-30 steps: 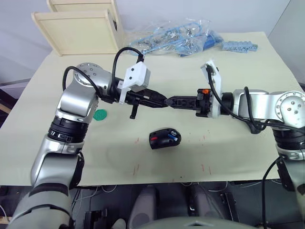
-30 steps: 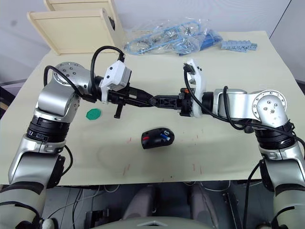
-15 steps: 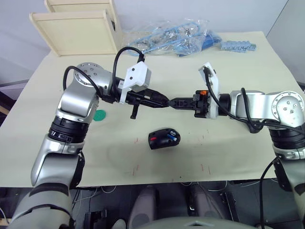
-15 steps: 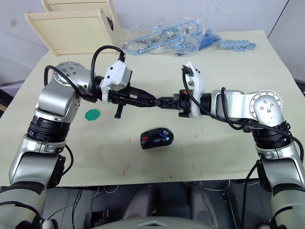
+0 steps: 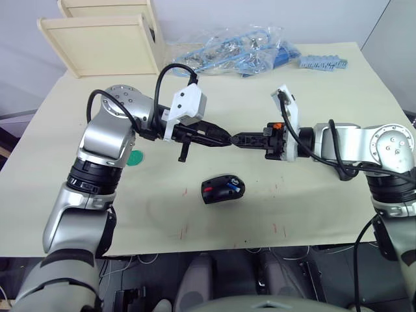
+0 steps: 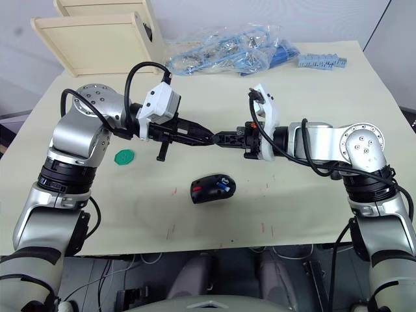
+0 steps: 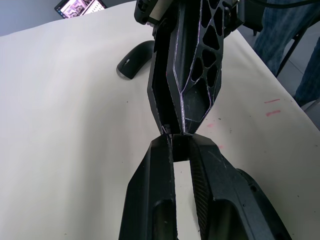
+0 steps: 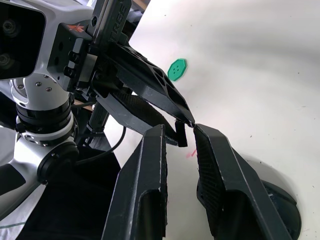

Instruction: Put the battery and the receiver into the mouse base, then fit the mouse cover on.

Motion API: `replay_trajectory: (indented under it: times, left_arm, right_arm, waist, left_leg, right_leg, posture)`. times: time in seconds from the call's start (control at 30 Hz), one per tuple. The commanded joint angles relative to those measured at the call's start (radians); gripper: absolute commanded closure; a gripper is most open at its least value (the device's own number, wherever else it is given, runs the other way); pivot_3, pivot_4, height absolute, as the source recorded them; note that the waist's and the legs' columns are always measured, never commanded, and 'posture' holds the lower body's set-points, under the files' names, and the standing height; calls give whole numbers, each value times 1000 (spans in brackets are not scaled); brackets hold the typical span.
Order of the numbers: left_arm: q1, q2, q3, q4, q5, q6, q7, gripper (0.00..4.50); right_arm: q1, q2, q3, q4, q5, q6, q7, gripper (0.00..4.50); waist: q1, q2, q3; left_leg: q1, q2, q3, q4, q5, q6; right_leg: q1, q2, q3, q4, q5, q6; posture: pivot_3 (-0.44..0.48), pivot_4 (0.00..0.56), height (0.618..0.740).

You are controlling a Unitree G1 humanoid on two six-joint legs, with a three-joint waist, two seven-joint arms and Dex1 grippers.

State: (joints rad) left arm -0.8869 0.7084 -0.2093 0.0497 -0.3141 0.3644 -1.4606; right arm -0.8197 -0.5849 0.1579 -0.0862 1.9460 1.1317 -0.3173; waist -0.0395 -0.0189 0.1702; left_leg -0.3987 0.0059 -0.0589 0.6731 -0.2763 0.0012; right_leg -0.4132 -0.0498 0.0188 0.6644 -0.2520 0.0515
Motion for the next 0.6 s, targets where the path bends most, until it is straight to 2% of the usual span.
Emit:
replay_trajectory:
  times: [0.03, 0.07, 0.4, 0.57, 0.6]
  left_arm:
    - [-26, -7, 8, -44, -8, -9, 3, 4371]
    - [-25, -8, 9, -45, -8, -9, 3, 4371]
    - [-11, -13, 30, -51, -29, 27, 20, 4371]
    - [18, 16, 60, -72, -59, 75, 29, 2301]
    - [34, 29, 69, -82, -63, 85, 35, 2173]
  right_arm:
    - [-11, 12, -16, -27, 26, 0, 7, 4319]
    - [-10, 13, -16, -28, 26, 1, 6, 4431]
    - [-15, 5, -21, -31, 26, 6, 5, 4431]
    - [-10, -11, -29, -35, 26, 11, 8, 4500]
    - [-3, -21, -33, -38, 26, 14, 11, 4500]
  waist:
    - [0, 0, 0]
    - [0, 0, 0]
    - [0, 0, 0]
    - [0, 0, 0]
    - [-1, 0, 0]
  left_leg:
    - [0, 0, 0, 0, 0, 0]
    - [0, 0, 0, 0, 0, 0]
    - [0, 0, 0, 0, 0, 0]
    - [0, 0, 0, 0, 0, 0]
    - [0, 0, 0, 0, 0, 0]
  right_leg:
    - [0, 0, 0, 0, 0, 0]
    - [0, 0, 0, 0, 0, 0]
    - [0, 0, 0, 0, 0, 0]
    - [0, 0, 0, 0, 0, 0]
    - [0, 0, 0, 0, 0, 0]
  posture:
    - [0, 150, 740]
    - [0, 150, 740]
    - [0, 150, 740]
    - [0, 150, 740]
    - [0, 150, 740]
